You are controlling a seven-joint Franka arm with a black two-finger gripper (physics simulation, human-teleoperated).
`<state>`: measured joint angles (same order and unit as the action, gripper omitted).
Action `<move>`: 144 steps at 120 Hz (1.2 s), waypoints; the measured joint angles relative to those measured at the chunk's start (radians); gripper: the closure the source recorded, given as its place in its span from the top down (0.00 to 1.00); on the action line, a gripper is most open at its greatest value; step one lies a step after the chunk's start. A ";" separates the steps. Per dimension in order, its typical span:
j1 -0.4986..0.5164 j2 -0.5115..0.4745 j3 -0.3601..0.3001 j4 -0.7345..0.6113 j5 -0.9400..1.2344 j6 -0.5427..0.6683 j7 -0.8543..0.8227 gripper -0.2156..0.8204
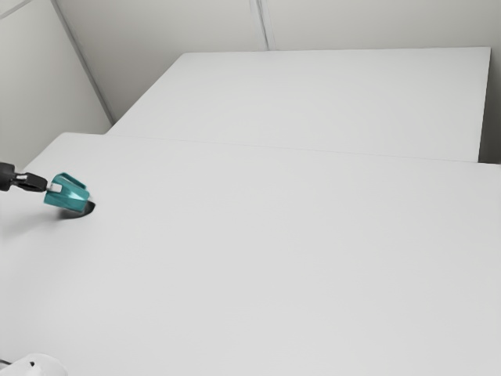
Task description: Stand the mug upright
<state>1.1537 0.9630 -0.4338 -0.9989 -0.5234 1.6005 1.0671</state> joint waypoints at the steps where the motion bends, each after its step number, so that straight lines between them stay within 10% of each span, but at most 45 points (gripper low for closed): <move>1: 0.000 -0.001 0.000 0.000 0.000 0.000 0.000 0.05; 79: -0.144 -0.319 0.011 -0.123 0.222 -0.001 -0.038 0.03; 144: -0.521 -0.675 0.070 -0.641 0.466 0.283 -0.265 0.03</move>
<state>0.6326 0.2880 -0.3639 -1.6403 -0.0574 1.8833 0.8020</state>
